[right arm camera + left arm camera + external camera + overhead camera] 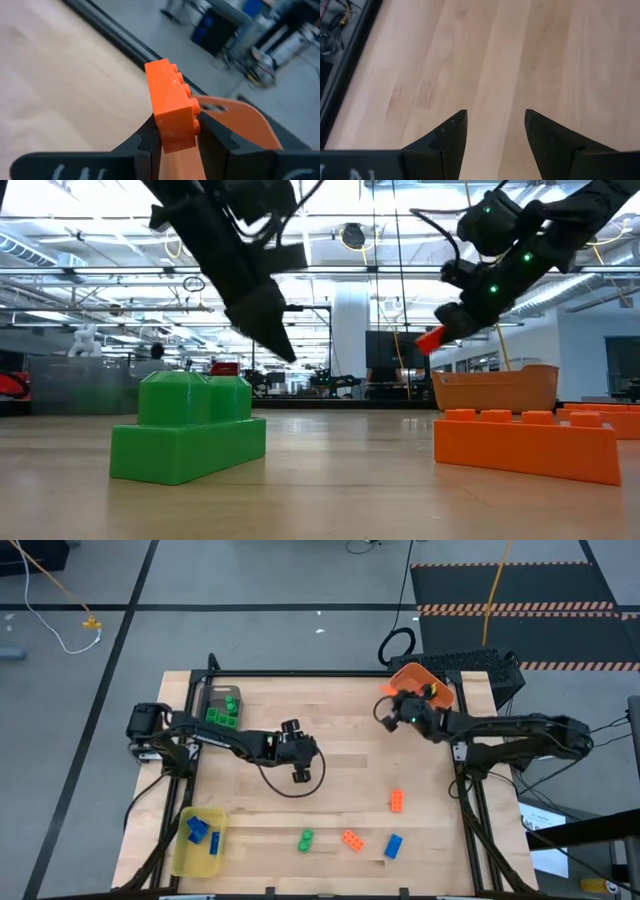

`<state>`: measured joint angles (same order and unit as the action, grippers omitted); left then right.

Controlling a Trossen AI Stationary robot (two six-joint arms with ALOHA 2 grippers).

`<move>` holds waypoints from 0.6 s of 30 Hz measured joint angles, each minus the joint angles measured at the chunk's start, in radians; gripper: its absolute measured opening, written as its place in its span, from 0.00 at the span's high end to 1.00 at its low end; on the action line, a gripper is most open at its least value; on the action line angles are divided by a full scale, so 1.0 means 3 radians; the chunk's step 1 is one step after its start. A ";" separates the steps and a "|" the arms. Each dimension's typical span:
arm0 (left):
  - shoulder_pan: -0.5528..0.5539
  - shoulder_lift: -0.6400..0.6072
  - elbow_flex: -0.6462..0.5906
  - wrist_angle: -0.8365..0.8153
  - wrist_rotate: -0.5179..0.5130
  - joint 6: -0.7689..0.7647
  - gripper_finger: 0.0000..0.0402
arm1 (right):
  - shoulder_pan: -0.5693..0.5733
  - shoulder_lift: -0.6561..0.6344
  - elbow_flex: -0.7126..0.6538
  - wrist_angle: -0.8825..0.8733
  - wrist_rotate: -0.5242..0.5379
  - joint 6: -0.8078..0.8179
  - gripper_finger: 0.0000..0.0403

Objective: Sort & place blocks by color
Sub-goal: Put the orange game piece into the orange bin

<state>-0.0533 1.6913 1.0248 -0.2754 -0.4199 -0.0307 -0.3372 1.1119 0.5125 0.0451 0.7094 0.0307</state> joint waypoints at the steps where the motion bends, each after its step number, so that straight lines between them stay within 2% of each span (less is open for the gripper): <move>1: -0.0014 -0.0025 0.0000 0.0027 0.0000 0.0001 0.50 | -0.0079 -0.0041 0.0000 -0.0072 -0.0004 0.0033 0.80; 5: -0.0079 -0.0077 -0.0001 0.0050 0.0004 0.0004 0.50 | -0.0373 -0.0169 0.0001 -0.0313 -0.0023 0.0040 0.80; 11: -0.0159 -0.0081 0.0000 0.0101 0.0009 0.0015 0.50 | -0.0803 -0.0204 -0.0001 -0.0613 -0.0450 0.0165 0.79; 18: -0.0227 -0.0119 0.0000 0.0085 0.0013 0.0019 0.50 | -0.0974 -0.0191 -0.0001 -0.0721 -0.0460 0.0326 0.56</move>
<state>-0.1213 1.6554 1.0248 -0.2498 -0.4160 -0.0250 -0.6293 1.0546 0.5121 -0.1712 0.5713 0.1286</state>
